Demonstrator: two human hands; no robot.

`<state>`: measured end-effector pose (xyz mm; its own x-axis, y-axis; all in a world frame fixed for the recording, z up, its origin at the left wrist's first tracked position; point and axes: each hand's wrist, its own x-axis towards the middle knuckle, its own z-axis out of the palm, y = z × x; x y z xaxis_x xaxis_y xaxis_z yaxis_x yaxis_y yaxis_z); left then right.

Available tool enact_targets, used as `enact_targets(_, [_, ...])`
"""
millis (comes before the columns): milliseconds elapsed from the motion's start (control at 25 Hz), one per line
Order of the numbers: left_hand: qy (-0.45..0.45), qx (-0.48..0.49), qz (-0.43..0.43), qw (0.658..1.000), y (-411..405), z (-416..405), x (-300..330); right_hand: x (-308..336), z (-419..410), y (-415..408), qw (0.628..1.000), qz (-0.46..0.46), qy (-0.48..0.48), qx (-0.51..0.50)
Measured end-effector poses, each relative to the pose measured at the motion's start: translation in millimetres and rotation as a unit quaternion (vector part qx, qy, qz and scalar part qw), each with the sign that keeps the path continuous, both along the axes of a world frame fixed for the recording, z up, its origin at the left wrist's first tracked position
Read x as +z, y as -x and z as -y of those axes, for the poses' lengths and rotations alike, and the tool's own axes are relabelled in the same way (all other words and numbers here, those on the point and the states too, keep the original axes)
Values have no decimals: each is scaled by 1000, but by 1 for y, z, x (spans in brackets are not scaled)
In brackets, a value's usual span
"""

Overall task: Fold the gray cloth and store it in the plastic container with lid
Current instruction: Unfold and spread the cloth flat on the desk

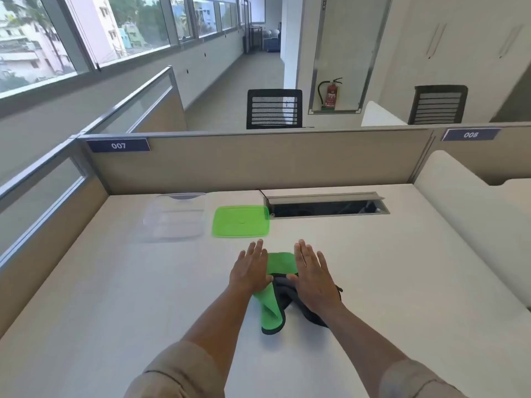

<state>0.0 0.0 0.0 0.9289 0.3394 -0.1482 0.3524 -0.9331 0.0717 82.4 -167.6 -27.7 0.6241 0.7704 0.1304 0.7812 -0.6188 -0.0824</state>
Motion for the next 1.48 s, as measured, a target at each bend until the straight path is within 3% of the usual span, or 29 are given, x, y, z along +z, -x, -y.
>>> enact_targets(120, [-49, -17, -42, 998, 4, -1, -5, -9, 7, -3, 1000, -5, 24, -19])
enact_targets(320, [-85, 7, -34, 996, 8, 2, -9, -25, 17, -1, 998, -2, 61, -34])
enact_targets(760, [21, 86, 1, 996, 23, -7, -18, -10, 37, -24, 989, -35, 71, -127])
enact_targets(1160, [39, 124, 70, 989, 35, -27, -20, 11, 44, -41, 983, -63, -99, -142])
enact_targets(1480, [59, 194, 230, 952, 34, -73, 15, 65, 38, -70, 976, 36, -172, -129])
